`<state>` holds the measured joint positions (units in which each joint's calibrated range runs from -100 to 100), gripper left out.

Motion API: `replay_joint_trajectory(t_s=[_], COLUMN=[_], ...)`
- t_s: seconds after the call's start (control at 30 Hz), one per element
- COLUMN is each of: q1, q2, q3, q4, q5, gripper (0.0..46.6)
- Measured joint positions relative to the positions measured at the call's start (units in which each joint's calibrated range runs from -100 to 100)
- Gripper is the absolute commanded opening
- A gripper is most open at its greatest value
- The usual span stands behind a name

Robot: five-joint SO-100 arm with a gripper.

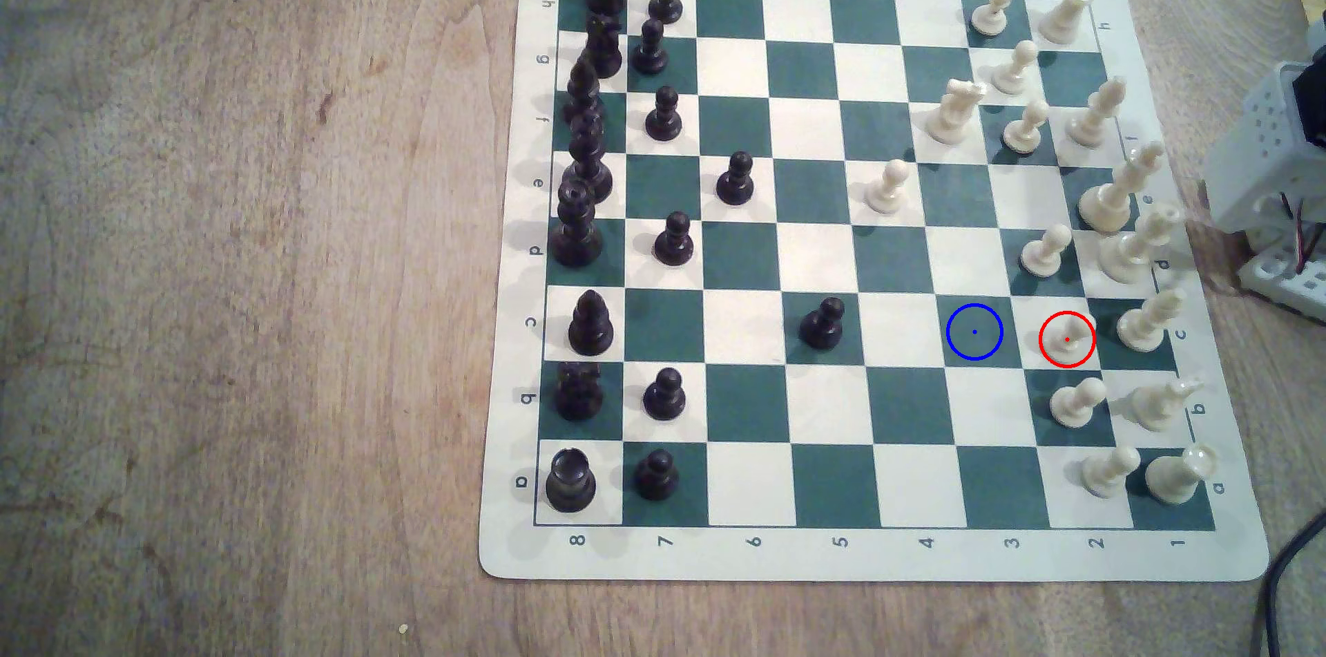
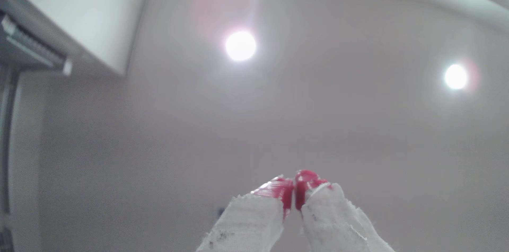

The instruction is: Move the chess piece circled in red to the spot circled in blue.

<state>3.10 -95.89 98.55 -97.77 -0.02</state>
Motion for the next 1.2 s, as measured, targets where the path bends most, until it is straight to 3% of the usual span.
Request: replay_joint_trajectory(t_s=[0.3, 0.87, 1.07, 1.2], q1=[-0.6, -2.7, -2.7, -2.7], q2=[0.0, 0.0, 0.0, 0.0], q3=[0.0, -23.8, -28.4, -31.4], q4=[2.6, 69.2, 83.2, 90.3], q5=[0.0, 0.0, 0.0, 0.0], gripper=[0.2, 0.2, 0.2, 2.6])
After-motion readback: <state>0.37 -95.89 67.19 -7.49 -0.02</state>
